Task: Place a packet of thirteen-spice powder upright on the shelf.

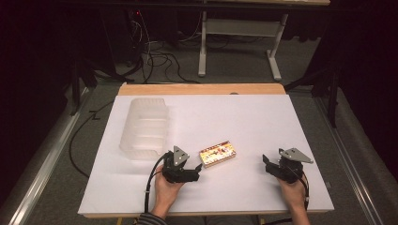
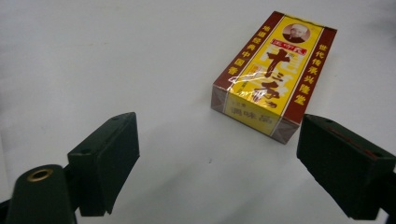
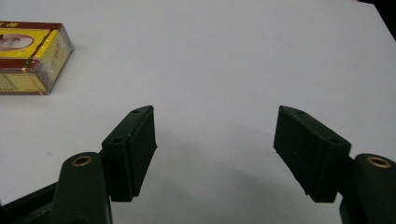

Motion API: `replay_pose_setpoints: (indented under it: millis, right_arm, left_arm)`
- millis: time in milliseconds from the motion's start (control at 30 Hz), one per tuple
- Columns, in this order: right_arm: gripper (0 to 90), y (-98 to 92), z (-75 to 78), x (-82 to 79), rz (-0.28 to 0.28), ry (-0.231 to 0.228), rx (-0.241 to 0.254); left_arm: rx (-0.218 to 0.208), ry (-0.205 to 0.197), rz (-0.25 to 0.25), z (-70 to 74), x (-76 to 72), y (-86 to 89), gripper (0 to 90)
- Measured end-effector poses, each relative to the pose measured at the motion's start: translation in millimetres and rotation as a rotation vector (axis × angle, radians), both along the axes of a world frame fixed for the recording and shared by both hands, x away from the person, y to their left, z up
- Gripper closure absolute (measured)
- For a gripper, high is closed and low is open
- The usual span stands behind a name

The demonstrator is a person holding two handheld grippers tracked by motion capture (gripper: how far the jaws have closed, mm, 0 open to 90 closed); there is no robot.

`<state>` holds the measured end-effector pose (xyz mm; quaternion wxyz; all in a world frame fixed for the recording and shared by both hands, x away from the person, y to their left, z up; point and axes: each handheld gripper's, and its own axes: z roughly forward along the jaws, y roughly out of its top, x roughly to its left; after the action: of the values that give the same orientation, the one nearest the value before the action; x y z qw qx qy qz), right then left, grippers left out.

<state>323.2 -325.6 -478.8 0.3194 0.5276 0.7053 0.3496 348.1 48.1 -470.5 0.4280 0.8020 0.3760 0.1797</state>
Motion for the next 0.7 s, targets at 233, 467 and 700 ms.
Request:
replay_pose_setpoints:
  millis: [233, 467, 700]
  right_arm:
    - [30.0, -1.0, 0.2, -0.3, -0.004, -0.006, 0.007]
    - [30.0, -0.5, 0.0, -0.1, 0.001, -0.008, 0.004]
    - [30.0, -0.8, 0.0, -0.3, 0.001, -0.007, 0.003]
  left_arm:
    - [-0.018, -0.001, -0.039, 12.2, 3.4, -6.4, 11.2]
    - [-0.019, -0.011, -0.078, 20.1, 4.1, -14.7, 11.4]
    - [-0.021, -0.001, -0.11, 25.8, 9.0, -21.2, 12.9]
